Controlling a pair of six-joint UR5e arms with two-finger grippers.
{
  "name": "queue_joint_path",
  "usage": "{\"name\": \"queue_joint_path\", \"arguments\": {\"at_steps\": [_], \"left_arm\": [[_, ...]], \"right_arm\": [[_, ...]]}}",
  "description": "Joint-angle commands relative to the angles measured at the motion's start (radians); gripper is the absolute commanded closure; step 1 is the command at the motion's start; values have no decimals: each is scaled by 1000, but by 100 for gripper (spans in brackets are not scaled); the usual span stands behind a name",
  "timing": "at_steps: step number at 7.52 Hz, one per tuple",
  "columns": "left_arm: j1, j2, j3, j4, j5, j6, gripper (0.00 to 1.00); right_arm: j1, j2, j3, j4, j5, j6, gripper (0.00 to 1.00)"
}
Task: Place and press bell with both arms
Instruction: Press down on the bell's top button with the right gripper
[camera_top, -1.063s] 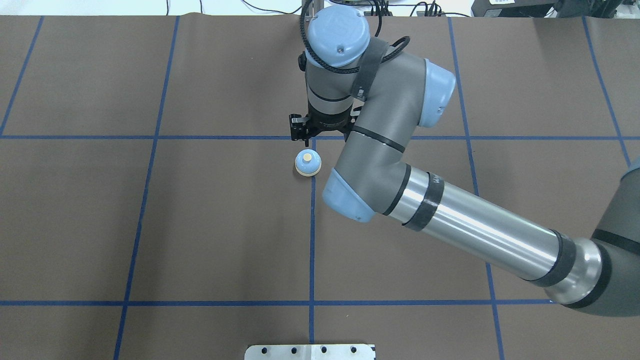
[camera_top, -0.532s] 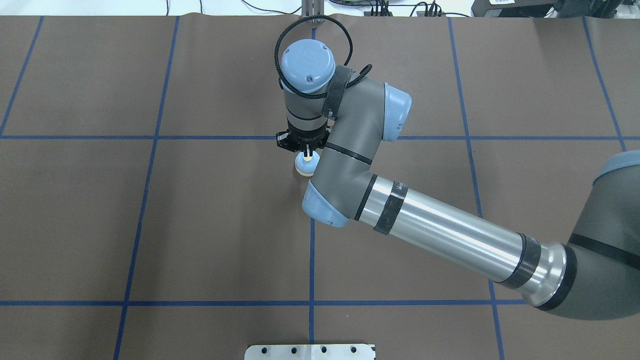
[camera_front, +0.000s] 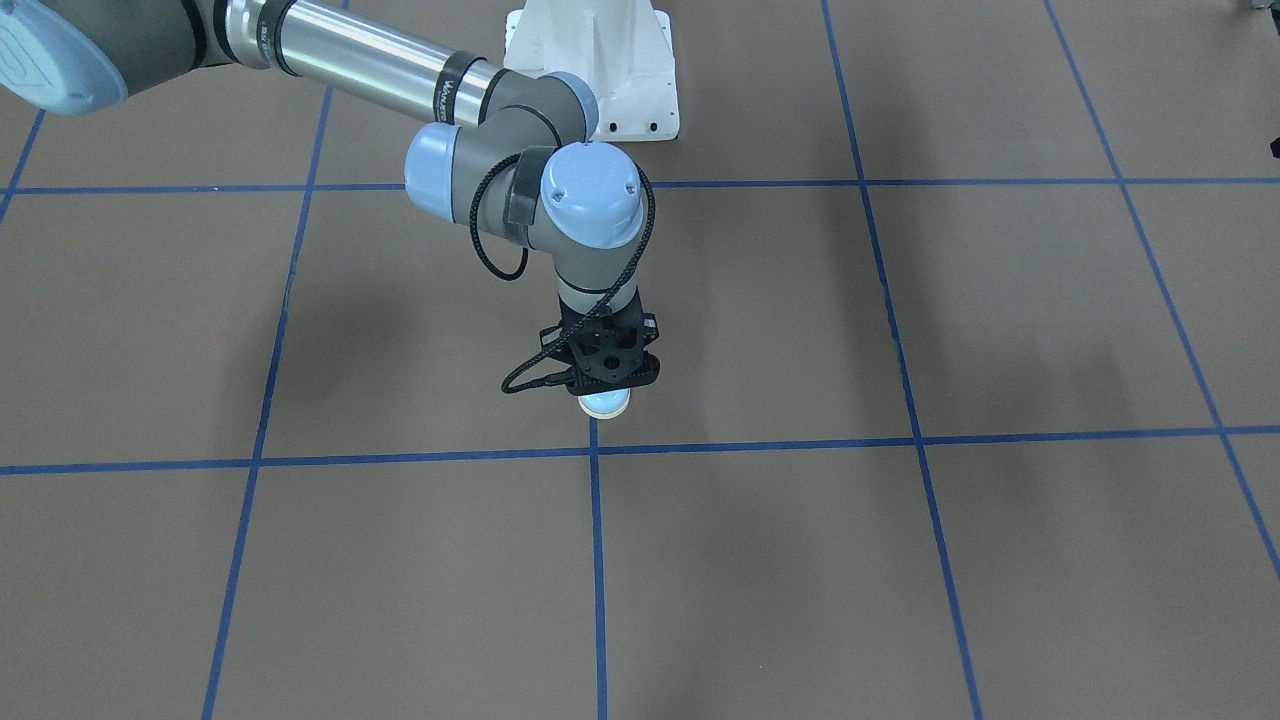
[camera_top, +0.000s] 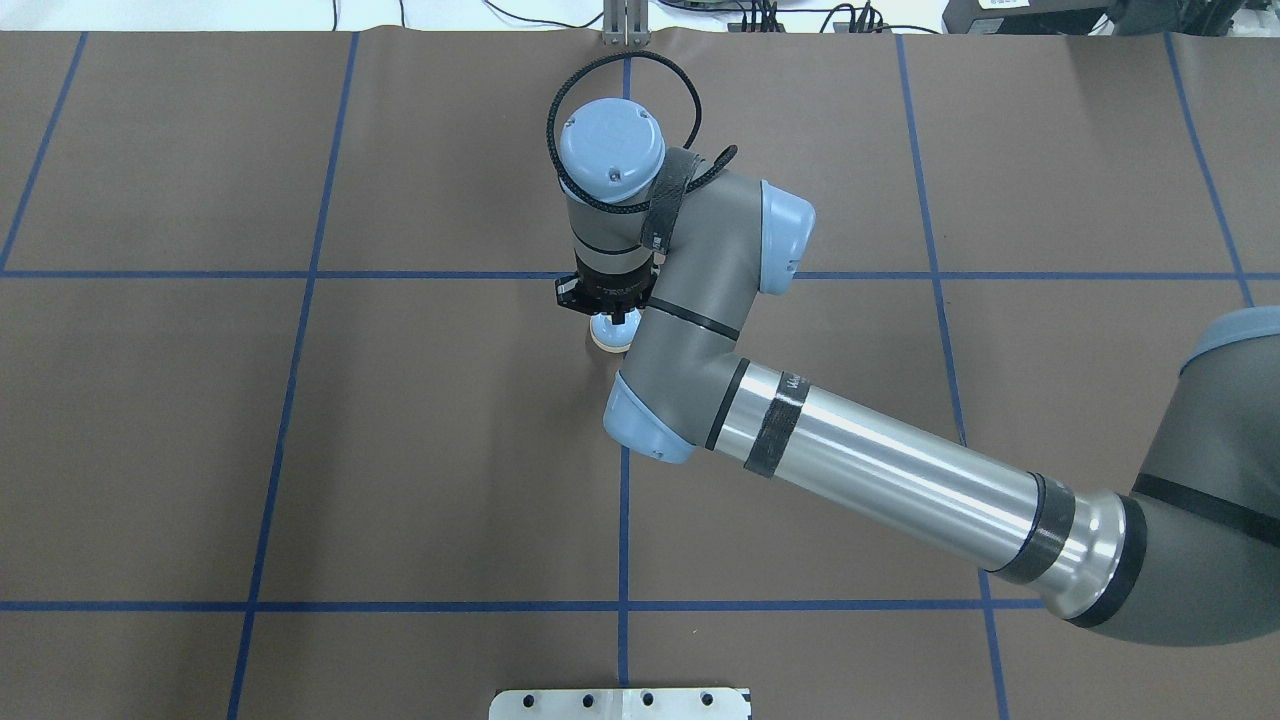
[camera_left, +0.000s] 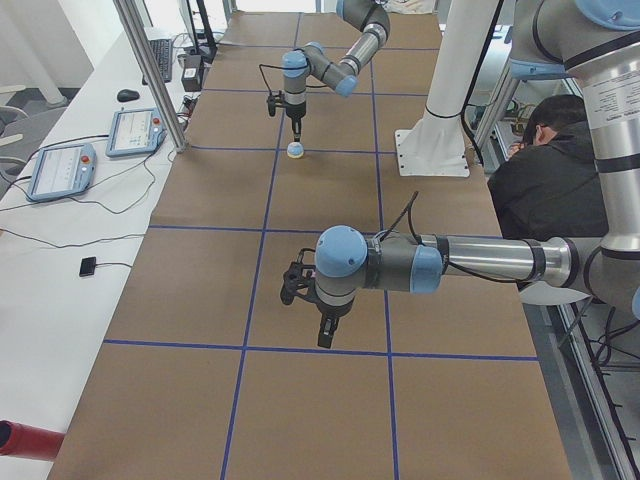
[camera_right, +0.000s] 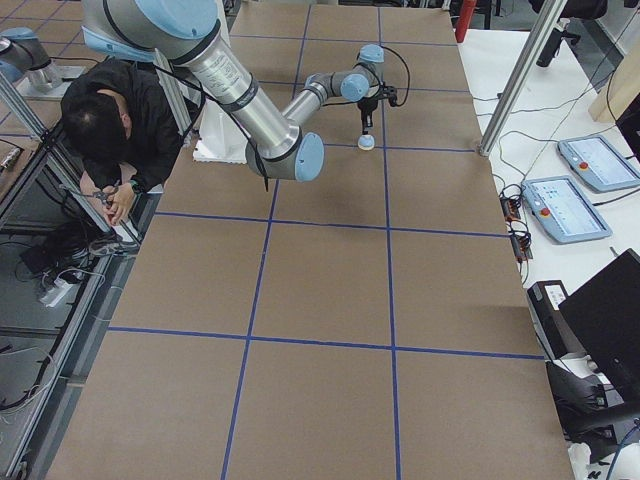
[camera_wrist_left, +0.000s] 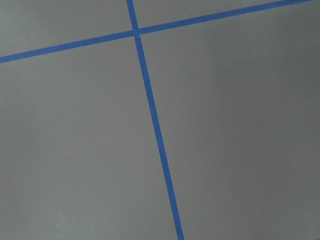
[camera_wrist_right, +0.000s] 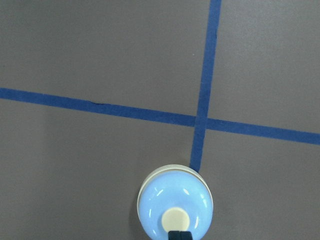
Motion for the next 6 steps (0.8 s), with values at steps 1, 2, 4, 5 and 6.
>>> {"name": "queue_joint_path", "arguments": {"at_steps": [1,2,4,5,6], "left_arm": [[0,0,0,0,1,2,0],[0,0,2,0,1,3,0],[0,0,2,0,1,3,0],[0,0,2,0,1,3,0],[0,0,2,0,1,3,0]], "right_arm": [[-1,1,-3,17,-7,2,100],[-2,1,-14,35,-9,2,100],[-5,1,-26,37,-15,0,100],[-7,0,-29,43,-16,0,100],[-11,0,-41,43,-21,0,100]]}}
